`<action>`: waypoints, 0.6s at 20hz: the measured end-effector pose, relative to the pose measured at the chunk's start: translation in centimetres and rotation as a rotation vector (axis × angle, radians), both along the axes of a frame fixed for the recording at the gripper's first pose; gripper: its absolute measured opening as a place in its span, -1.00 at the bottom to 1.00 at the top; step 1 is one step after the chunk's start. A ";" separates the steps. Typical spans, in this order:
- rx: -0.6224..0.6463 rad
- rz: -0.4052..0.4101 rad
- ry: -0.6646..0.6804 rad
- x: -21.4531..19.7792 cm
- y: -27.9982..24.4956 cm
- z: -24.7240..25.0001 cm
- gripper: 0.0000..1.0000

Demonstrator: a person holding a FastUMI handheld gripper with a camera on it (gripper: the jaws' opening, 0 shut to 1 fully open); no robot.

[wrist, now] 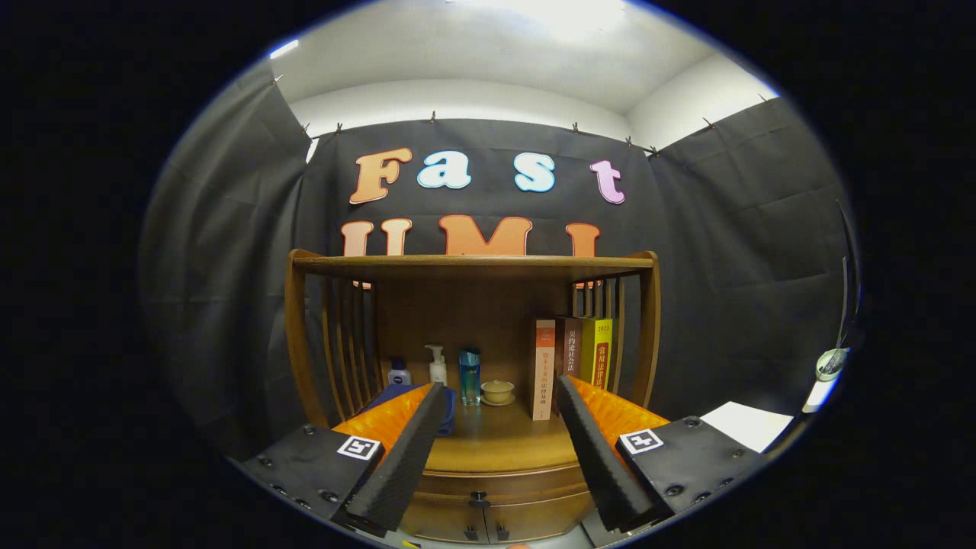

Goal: Pull open the drawer, take out the items inside it, and place them on the countertop above the cabinet.

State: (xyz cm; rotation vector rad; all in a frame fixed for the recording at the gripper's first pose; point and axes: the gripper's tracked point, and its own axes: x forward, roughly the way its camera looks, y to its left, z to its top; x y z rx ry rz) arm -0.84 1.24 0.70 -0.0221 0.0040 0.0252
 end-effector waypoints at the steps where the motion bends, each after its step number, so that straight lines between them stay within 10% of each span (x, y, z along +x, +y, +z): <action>1: 0.004 -0.002 0.001 0.1 0.0 0.0 0.96; 12: 0.022 -0.005 0.024 0.2 -0.4 -1.1 0.96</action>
